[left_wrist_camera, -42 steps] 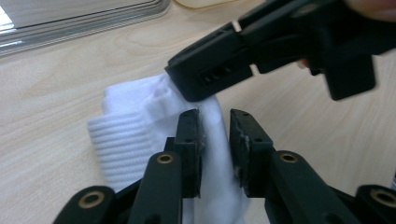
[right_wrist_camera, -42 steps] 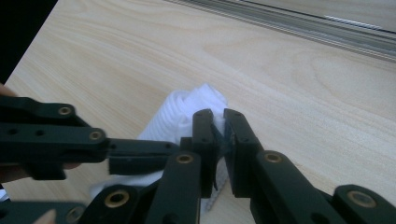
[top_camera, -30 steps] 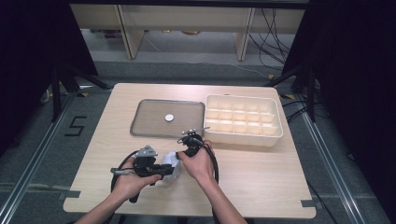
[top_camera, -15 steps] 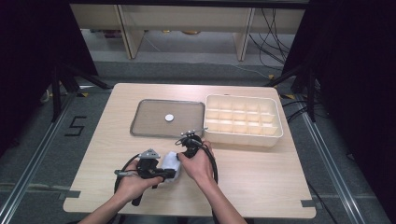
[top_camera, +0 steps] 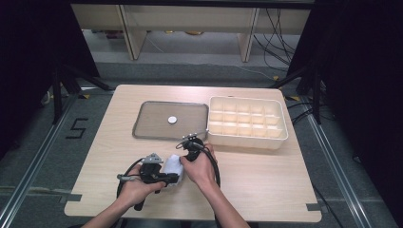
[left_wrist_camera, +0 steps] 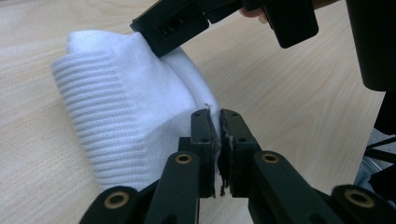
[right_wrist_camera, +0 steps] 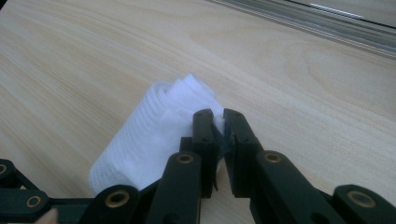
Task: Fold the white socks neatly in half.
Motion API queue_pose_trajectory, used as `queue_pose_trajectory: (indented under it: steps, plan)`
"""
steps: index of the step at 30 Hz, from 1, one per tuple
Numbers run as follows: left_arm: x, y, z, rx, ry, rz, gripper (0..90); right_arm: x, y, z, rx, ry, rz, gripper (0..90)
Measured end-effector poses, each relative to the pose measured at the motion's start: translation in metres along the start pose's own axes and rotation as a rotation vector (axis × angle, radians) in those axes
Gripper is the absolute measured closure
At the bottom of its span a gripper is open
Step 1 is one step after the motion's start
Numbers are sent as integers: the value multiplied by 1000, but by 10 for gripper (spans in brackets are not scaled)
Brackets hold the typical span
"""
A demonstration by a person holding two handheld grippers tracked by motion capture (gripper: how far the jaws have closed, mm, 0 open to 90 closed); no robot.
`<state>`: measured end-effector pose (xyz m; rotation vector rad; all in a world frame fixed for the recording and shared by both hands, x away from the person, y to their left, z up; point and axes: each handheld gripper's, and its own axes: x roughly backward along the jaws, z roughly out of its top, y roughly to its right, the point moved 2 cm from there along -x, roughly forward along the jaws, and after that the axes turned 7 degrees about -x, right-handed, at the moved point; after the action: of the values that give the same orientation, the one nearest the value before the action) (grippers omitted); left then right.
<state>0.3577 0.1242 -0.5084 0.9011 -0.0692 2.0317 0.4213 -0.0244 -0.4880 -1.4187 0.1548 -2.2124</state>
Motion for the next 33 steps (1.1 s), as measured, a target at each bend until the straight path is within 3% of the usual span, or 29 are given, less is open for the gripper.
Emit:
queue_pose_trajectory:
  steps: [3,5,9,10,11,13,15,16,17,18,19,20,21,22,25,27,33]
  plan:
    - [-1,0,-1,3,0,-5,838,-1,2,1,36,9,-8,842]
    - [-2,1,-1,8,0,-2,838,-1,-2,1,1,-10,-22,842]
    - [-3,0,-2,-4,-8,-10,838,-2,-3,1,17,-8,-10,842]
    - [-3,0,-2,1,-8,-11,838,-1,-4,1,-5,-18,-18,842]
    - [-4,0,-3,0,-13,-12,838,-3,-3,1,34,-3,-17,842]
    - [-5,0,-3,1,-11,-10,838,-3,-5,0,0,-15,-16,842]
    - [-6,1,-4,-3,-7,0,838,-4,-5,0,13,-14,-28,843]
    - [-6,0,-4,-6,-14,-13,838,-3,-7,-1,-19,-33,-36,843]
    - [-7,0,-4,-6,-13,-11,838,-5,-6,0,20,-17,-33,843]
    - [-7,1,-4,-6,-15,-12,838,-5,-7,0,10,-24,-41,843]
    - [-7,1,-4,-6,-12,-7,838,-5,-6,0,36,-17,-44,843]
    - [-7,1,-4,-7,-13,-4,838,-4,-8,0,10,-31,-43,843]
    - [-8,2,-4,-13,-14,0,838,-5,-7,0,28,-27,-52,843]
    - [-8,2,-4,-14,-19,-7,838,-8,-3,0,94,-8,-74,843]
    - [-7,3,-4,-30,-31,16,834,-7,-5,0,75,-40,-101,843]
    - [-9,3,-4,-25,-13,-4,828,-8,-3,0,111,-39,-105,842]
    - [-8,5,-2,-20,-11,-20,785,-10,-4,0,124,-19,-106,840]
